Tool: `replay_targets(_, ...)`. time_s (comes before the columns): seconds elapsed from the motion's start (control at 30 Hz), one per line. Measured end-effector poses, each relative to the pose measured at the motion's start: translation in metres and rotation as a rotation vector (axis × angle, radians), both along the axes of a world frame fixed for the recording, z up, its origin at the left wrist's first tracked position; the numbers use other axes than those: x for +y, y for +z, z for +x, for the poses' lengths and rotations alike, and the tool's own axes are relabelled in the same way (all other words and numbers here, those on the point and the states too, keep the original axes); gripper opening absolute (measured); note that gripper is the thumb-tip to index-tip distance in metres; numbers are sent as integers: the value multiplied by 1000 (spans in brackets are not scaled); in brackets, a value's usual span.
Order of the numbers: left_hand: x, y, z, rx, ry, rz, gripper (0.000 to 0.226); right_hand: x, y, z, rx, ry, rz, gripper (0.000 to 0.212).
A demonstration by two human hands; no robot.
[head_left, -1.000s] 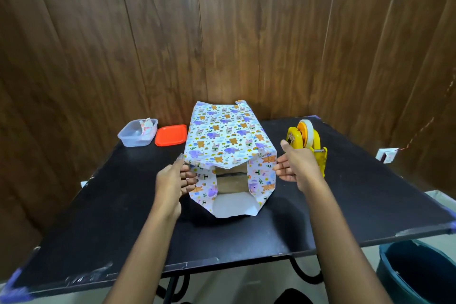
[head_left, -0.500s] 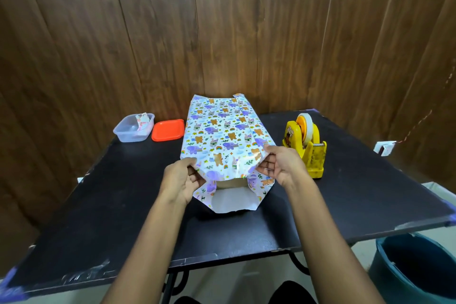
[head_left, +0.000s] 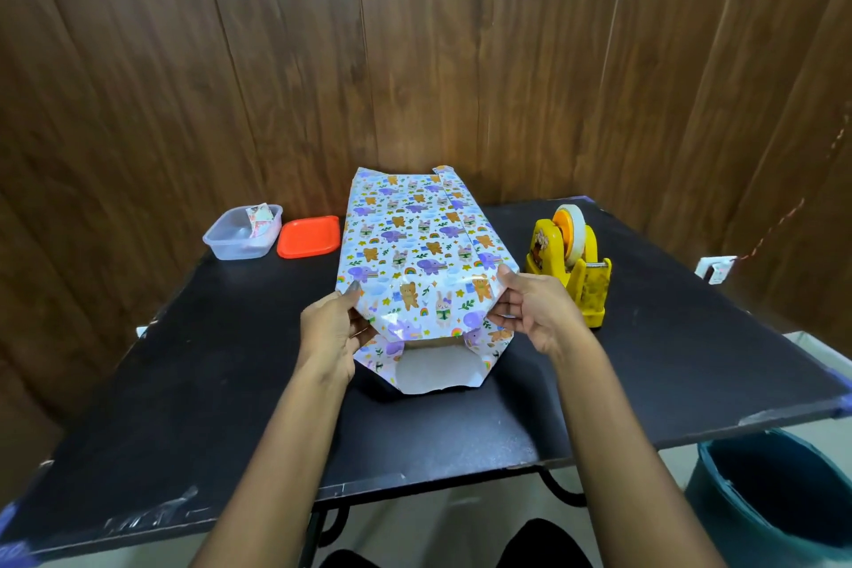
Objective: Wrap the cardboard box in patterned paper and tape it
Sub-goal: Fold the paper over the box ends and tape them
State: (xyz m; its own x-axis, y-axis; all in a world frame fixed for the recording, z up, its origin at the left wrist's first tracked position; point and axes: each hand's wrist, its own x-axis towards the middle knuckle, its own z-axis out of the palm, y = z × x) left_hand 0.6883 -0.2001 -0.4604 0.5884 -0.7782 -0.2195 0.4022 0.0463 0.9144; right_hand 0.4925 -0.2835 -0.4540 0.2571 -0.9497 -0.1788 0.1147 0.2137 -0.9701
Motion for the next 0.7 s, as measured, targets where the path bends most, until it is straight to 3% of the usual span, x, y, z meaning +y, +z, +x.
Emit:
replay_targets(0.1, -1, -3, 1, -10, 5, -19, 10, 0, 3, 0, -6, -28, -2, 36)
replay_targets(0.23, -2, -5, 1, -14, 38, -26, 10, 3, 5, 1, -3, -79, -58, 20)
replay_targets(0.37, -1, -3, -5, -14, 53, -29, 14, 2, 3, -7, -37, 16, -12, 14)
replay_targets(0.47, 1, -4, -6, -71, 89, -30, 16, 3, 3, -10, -15, 39, -23, 27)
replay_targets(0.53, 2, -5, -9, -278, 217, -18, 22, 5, 4, -10, 21, 60, -25, 41)
replay_targets(0.63, 9, 4, -30, -836, 459, 153, 42, 11, 8, -10, 82, 37, -44, 50)
replay_targets(0.7, 12, 13, -47, -1166, 456, 68, 39, 14, 11, -7, 152, -57, -99, 49)
